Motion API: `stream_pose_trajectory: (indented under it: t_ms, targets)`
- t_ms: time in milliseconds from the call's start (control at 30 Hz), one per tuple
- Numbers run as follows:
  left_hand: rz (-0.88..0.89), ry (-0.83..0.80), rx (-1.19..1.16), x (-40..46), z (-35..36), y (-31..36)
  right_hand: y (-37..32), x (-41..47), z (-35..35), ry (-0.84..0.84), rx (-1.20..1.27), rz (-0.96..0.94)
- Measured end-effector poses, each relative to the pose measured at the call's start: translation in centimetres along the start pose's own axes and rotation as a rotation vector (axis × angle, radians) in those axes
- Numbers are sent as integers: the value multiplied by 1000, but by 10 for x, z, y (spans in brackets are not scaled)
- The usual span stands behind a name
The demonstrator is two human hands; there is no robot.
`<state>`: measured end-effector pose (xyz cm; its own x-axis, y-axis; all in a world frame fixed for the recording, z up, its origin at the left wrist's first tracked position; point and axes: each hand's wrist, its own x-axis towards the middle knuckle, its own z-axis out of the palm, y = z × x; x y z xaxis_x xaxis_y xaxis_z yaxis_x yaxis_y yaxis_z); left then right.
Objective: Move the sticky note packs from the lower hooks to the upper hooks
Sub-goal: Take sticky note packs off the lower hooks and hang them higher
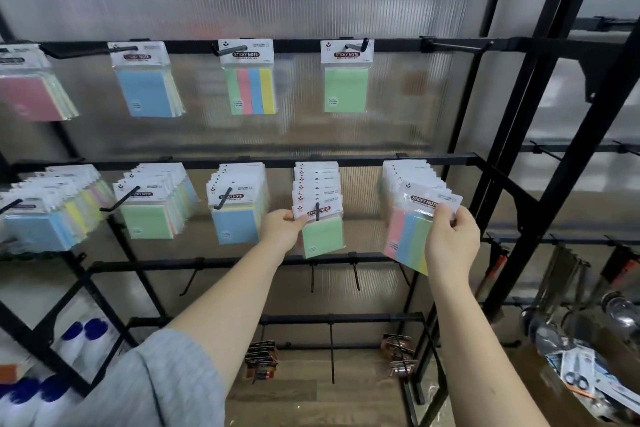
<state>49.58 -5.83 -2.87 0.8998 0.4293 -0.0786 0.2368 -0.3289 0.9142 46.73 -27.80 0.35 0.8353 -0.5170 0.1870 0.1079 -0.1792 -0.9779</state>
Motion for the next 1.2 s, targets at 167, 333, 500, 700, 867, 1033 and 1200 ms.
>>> stream_pose_trajectory:
  t_ms: [167, 333, 500, 700, 867, 1033, 1200]
  targets:
    - [7, 33, 32, -6, 4, -1, -4, -2, -4, 20, 34, -39]
    - [44, 88, 19, -15, 9, 0, -8, -2, -11, 64, 55, -76]
    - [109, 147, 12, -36, 9, 1, -13, -1, -15, 71, 83, -173]
    - [151, 171, 7, -57, 4, 8, -24, 0, -19, 48, 75, -289]
    - [179, 165, 26, -58, -7, 12, -36, -8, -12, 24, 95, -302]
    - [178, 200, 15, -61, -23, 20, -40, -15, 0, -20, 99, -286]
    - [225, 276, -24, -57, -47, 23, -38, -19, 14, -35, 121, -297]
